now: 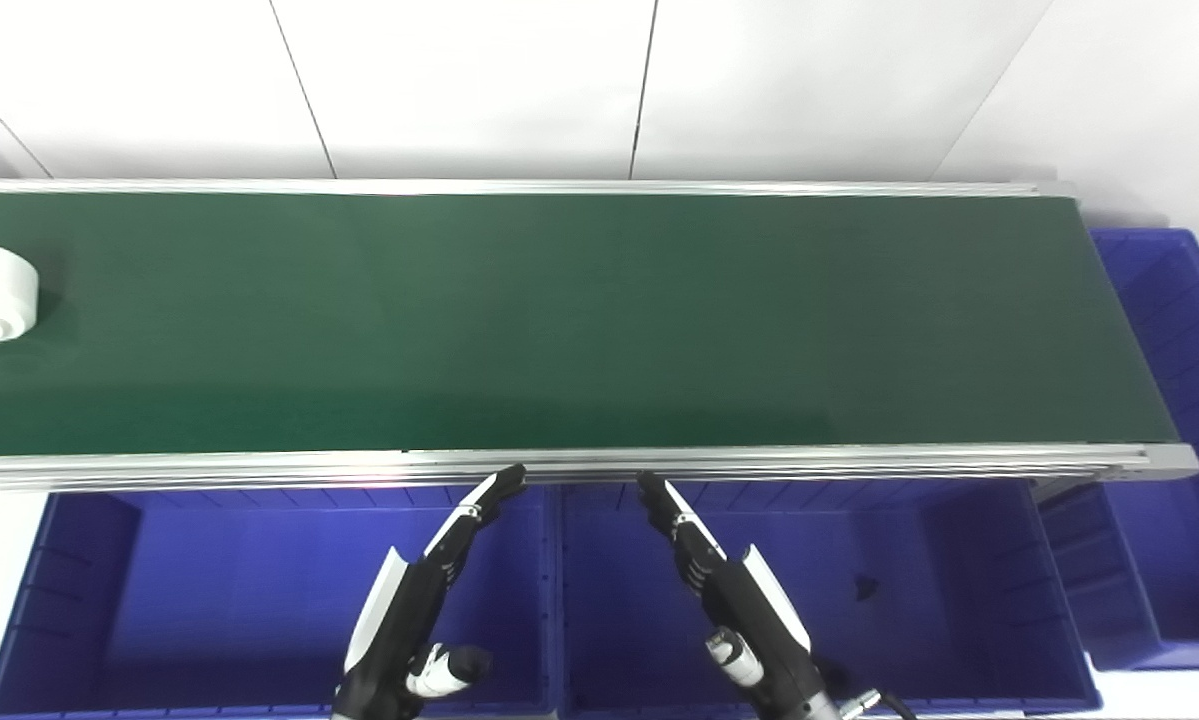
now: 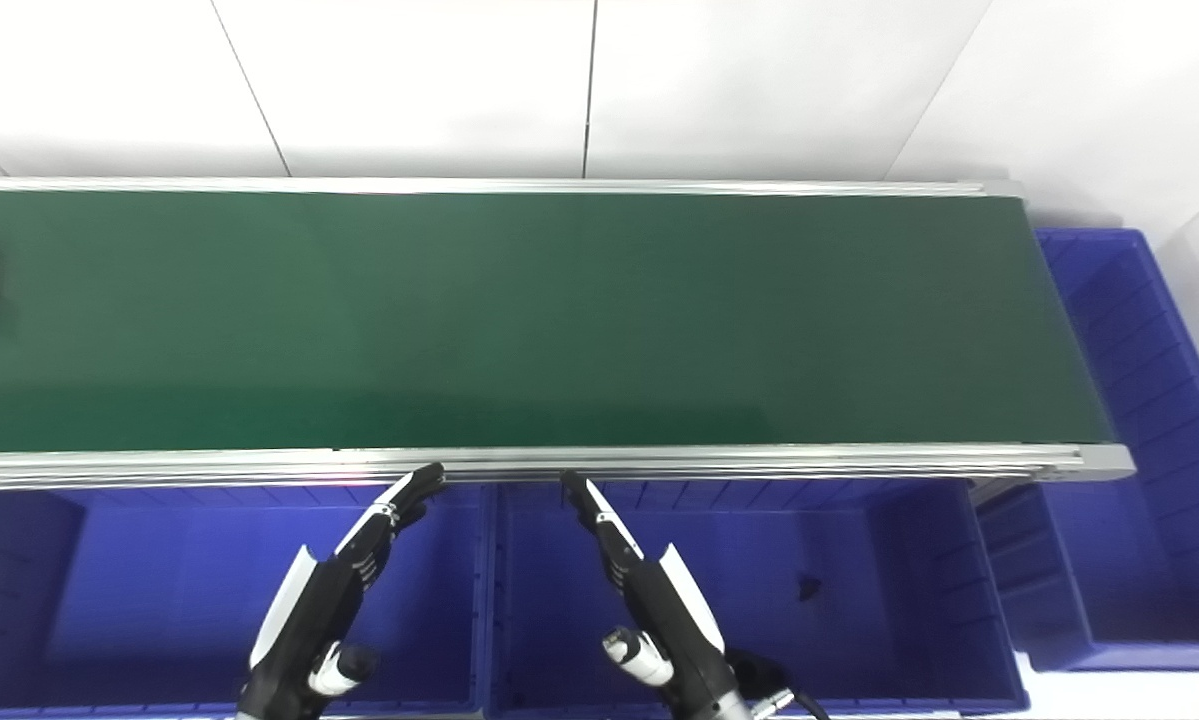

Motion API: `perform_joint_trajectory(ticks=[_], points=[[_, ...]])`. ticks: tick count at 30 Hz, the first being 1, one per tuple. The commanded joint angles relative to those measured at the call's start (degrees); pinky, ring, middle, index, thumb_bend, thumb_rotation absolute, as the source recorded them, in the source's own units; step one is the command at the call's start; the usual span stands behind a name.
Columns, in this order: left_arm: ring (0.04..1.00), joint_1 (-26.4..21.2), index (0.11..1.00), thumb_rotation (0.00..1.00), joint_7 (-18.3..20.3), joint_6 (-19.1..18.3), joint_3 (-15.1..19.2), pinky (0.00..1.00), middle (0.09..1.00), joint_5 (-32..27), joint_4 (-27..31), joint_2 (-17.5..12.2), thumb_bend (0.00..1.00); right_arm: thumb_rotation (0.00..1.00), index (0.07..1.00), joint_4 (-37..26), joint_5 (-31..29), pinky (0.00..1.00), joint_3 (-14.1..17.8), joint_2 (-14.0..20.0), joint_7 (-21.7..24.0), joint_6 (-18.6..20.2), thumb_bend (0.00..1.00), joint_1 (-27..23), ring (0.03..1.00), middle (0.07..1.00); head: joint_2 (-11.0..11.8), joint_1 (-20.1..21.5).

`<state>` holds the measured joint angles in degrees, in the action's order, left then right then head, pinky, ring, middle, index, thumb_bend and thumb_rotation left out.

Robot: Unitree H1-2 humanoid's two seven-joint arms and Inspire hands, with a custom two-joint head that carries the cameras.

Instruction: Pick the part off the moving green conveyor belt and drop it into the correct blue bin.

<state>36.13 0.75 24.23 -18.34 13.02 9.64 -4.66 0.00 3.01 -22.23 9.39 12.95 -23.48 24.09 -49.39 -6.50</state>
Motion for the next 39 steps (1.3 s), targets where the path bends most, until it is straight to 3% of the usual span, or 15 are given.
perform_joint_trajectory(ticks=[1, 39], points=[[0.939, 0.43, 0.900, 1.00, -0.66, 2.59, -0.14, 0.92, 0.904, -0.23, 0.69, 0.03, 1.00, 1.00, 0.984, -0.91, -0.10, 1.00, 0.17, -0.29, -0.07, -3.42, 0.99, -0.03, 1.000, 0.997, -0.07, -0.09], [0.936, 0.61, 0.897, 1.00, -0.27, 2.41, -0.06, 0.91, 0.903, 0.14, 0.71, -0.31, 0.98, 1.00, 0.973, -0.26, -0.15, 0.98, 0.35, -0.51, -0.02, -3.42, 0.99, 0.01, 0.982, 0.988, 0.10, -0.03]])
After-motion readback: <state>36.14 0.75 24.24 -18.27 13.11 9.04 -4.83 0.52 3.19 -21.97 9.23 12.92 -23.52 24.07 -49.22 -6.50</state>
